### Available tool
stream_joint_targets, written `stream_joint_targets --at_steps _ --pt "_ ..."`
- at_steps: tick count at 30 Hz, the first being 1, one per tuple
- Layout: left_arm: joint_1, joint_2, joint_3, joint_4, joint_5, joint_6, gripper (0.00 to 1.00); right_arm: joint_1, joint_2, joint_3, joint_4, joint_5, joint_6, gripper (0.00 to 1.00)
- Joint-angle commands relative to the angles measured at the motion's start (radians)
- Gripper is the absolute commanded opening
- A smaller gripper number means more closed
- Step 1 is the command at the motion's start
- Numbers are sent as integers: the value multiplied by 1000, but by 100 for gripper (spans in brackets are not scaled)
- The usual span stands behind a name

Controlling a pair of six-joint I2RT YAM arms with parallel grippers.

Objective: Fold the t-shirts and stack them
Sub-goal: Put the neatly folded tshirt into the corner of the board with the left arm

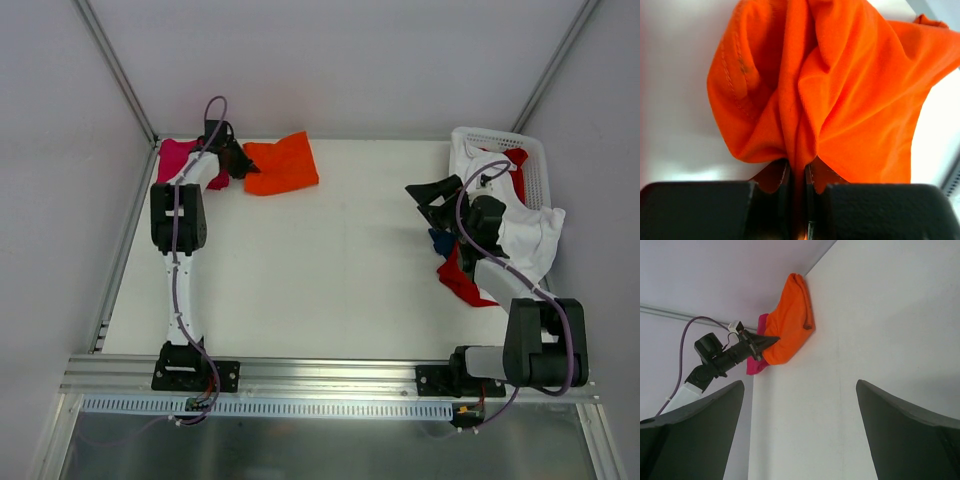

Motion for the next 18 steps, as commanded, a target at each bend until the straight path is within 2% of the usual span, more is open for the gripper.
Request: stream_joint_targets --at_steps 1,10,18 --pt "76 -118 3 -121 59 206 0 -3 5 -8 130 -41 44 99" --pt "149 -206 17 -204 4 365 0 -2 68 -8 200 -65 83 99" --pt "183 -207 180 -255 19 388 0 12 97 1 215 -72 84 99"
